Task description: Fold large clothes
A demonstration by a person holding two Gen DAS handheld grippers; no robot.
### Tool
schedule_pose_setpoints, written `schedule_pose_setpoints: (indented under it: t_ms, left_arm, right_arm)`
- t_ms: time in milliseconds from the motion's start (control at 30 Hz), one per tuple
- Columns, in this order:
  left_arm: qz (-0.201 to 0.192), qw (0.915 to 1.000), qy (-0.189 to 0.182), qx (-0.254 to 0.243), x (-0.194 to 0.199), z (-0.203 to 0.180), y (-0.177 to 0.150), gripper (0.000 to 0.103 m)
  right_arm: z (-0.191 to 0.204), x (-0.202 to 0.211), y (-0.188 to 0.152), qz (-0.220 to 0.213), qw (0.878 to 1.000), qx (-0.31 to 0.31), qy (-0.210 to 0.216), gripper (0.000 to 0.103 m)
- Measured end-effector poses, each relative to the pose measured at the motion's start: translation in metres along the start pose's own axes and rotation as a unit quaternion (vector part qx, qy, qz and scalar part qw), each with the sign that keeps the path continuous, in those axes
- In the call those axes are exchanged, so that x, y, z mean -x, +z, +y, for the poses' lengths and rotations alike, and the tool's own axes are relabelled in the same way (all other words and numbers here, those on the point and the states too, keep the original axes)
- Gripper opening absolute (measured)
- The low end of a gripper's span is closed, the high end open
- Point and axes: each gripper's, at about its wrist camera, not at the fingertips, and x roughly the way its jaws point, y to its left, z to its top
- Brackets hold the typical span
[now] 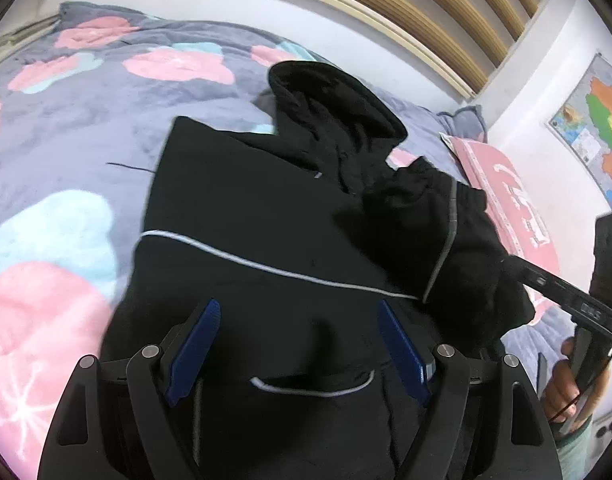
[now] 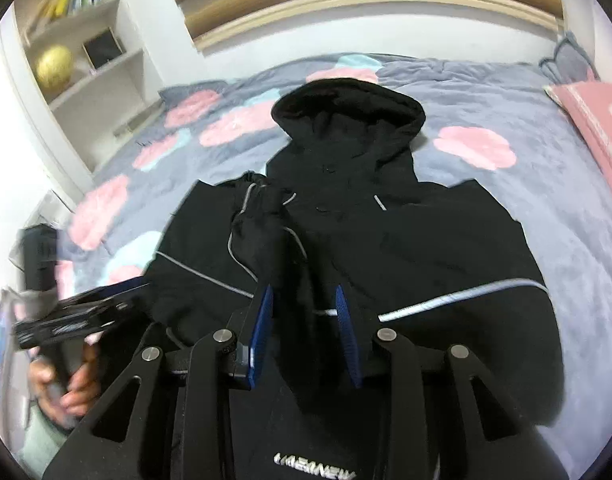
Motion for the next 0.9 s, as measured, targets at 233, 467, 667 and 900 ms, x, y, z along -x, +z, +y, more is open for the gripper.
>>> schedule_pose_setpoints:
  t_ms: [233,467,667,900]
  left_arm:
    - [-0.019,0.9989,-0.028,0.031,0.007,0.009,0.004,0.082]
    - [0.045,0.9965,-0.051,0.048,-0.030,0.003,0.000,0.082]
    - [0.069,0.9976,-0.001,0.005,-0.072,-0.023,0.004,0.081]
    - [0.002,0.9989,0.010,-0.046,-0.035,-0.050,0.025,0.026]
  right_arm:
    - [-0.031,0.038,-0.006,-0.053,0.997,0.002,-0.063,0.053]
    - [-0.095,-0.042,-0.024,0.022,0.991,-0.060,-0.118,0.039]
    - [-0.104,-0.068,-0.035,0.044,0.990,-0.071,-0.112,0.039]
    - [-0.077,-0.031,-0.024,0.014,0.994,-0.053,-0.089,0.039]
